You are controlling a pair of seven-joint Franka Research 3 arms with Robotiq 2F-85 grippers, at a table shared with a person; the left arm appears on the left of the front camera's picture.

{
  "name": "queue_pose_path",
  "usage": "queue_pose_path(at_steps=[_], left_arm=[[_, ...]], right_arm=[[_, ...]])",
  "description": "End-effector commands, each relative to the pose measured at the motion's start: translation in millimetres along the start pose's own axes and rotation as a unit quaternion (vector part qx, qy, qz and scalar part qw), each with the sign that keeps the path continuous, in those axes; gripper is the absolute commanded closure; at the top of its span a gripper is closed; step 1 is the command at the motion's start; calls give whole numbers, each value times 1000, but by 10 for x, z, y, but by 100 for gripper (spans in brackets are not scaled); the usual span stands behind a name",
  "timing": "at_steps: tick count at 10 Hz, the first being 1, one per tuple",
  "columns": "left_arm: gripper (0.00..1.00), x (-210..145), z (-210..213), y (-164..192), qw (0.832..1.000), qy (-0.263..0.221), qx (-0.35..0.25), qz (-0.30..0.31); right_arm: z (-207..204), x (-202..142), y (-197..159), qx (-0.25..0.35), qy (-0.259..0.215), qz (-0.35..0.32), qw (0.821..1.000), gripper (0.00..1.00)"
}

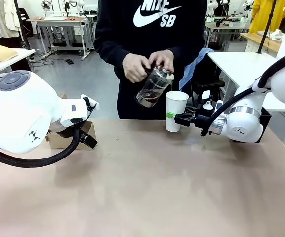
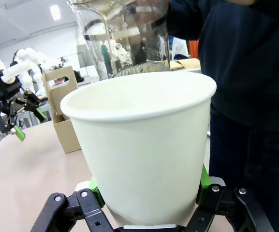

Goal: Pour a drink into a cup and package it in a carrier.
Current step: When a person places the Paper Cup Lid on the 600 ml Paper Cup , lift the 600 ml Paper Cup.

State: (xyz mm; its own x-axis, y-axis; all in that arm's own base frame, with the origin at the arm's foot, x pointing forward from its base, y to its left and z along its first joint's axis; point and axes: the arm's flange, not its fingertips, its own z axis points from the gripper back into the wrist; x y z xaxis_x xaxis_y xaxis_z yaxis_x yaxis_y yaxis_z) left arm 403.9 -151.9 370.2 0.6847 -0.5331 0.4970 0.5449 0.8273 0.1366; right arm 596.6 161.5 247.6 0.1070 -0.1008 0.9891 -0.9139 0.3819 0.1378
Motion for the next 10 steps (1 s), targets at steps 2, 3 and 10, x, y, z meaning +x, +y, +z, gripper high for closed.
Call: queue_pose_path(at_steps=[2,3,10], left_arm=[[0,-2,3,1,1000,0,-1,0],[0,-2,3,1,1000,0,-1,0],[0,-2,3,1,1000,0,-1,0]], right_arm=[[-16,18,4,-1,2,2,1000,20],[-16,18,4,-1,2,2,1000,20],[-16,18,4,-1,2,2,1000,20]])
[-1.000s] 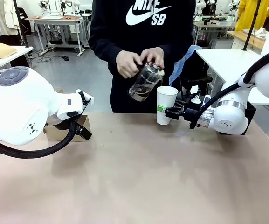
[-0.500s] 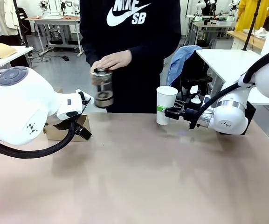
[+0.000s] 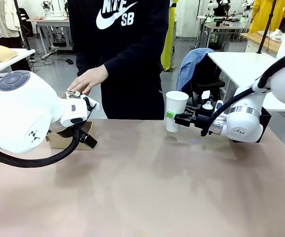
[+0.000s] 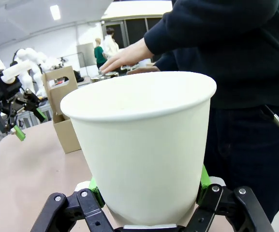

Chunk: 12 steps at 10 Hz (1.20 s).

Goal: Pour a drink into a cup and package it in a carrier.
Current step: When a person places the Paper Cup Lid on the 600 ml Paper Cup , lift the 600 ml Paper Cup.

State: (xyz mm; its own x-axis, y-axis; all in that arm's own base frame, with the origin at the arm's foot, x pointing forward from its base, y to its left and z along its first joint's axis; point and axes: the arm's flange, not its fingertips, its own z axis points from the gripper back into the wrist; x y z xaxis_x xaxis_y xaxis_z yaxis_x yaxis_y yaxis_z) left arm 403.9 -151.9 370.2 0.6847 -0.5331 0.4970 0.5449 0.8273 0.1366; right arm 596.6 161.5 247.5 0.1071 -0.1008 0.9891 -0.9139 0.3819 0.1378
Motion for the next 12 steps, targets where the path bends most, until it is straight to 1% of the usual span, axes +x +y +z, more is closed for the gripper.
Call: queue_pose_path(at_steps=[1,12], left_arm=[[0,-2,3,1,1000,0,-1,0],[0,-2,3,1,1000,0,-1,0]], right_arm=[[-16,19,4,-1,2,2,1000,20],[-16,19,4,-1,2,2,1000,20]])
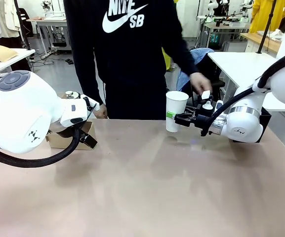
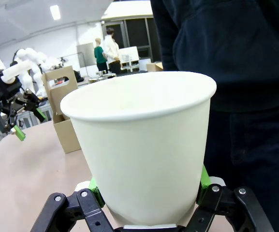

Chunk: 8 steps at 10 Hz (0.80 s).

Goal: Pour a drink into a cup and package it in a carrier.
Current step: When a person places the Paper Cup Lid on the 600 ml Paper Cup , lift the 600 ml Paper Cup.

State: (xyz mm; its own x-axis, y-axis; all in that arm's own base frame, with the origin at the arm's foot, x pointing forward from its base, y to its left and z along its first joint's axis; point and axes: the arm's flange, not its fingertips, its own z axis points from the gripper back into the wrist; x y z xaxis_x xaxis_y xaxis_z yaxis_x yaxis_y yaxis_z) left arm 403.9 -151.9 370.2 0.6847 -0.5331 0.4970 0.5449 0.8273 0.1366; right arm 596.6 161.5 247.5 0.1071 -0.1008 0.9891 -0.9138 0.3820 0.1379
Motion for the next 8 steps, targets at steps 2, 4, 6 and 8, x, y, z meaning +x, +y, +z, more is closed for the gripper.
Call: queue_pose_path(at_steps=[2,4,6,8], left_arm=[[0,-2,3,1,1000,0,-1,0],[0,-2,3,1,1000,0,-1,0],[0,-2,3,1,1000,0,-1,0],[0,-2,3,1,1000,0,-1,0]], right_arm=[[-16,19,4,-1,2,2,1000,20],[-16,19,4,-1,2,2,1000,20],[-16,19,4,-1,2,2,1000,20],[-16,19,4,-1,2,2,1000,20]])
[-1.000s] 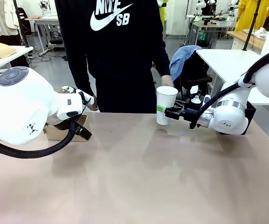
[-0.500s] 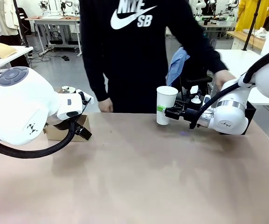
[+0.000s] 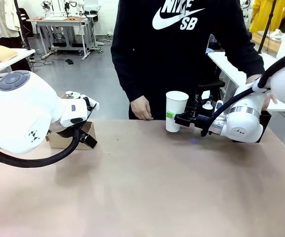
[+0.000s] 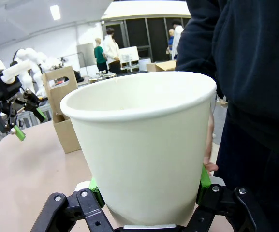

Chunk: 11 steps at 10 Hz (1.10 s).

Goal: Pour a drink into a cup and package it in a carrier.
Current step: When a person places the Paper Cup Lid on the 600 ml Paper Cup , lift the 600 ml Paper Cup.

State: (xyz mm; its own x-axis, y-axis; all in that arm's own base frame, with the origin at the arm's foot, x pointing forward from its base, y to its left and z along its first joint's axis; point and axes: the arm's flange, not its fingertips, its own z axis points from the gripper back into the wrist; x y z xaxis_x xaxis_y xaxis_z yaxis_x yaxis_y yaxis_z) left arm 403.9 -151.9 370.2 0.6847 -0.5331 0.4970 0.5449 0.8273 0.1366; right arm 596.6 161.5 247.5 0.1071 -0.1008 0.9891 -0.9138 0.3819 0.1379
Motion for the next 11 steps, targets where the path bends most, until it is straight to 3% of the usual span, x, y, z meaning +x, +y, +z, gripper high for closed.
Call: queue_pose_path(at_steps=[1,11], left_arm=[[0,-2,3,1,1000,0,-1,0],[0,-2,3,1,1000,0,-1,0]], right_arm=[[-16,19,4,-1,2,2,1000,20],[-16,19,4,-1,2,2,1000,20]])
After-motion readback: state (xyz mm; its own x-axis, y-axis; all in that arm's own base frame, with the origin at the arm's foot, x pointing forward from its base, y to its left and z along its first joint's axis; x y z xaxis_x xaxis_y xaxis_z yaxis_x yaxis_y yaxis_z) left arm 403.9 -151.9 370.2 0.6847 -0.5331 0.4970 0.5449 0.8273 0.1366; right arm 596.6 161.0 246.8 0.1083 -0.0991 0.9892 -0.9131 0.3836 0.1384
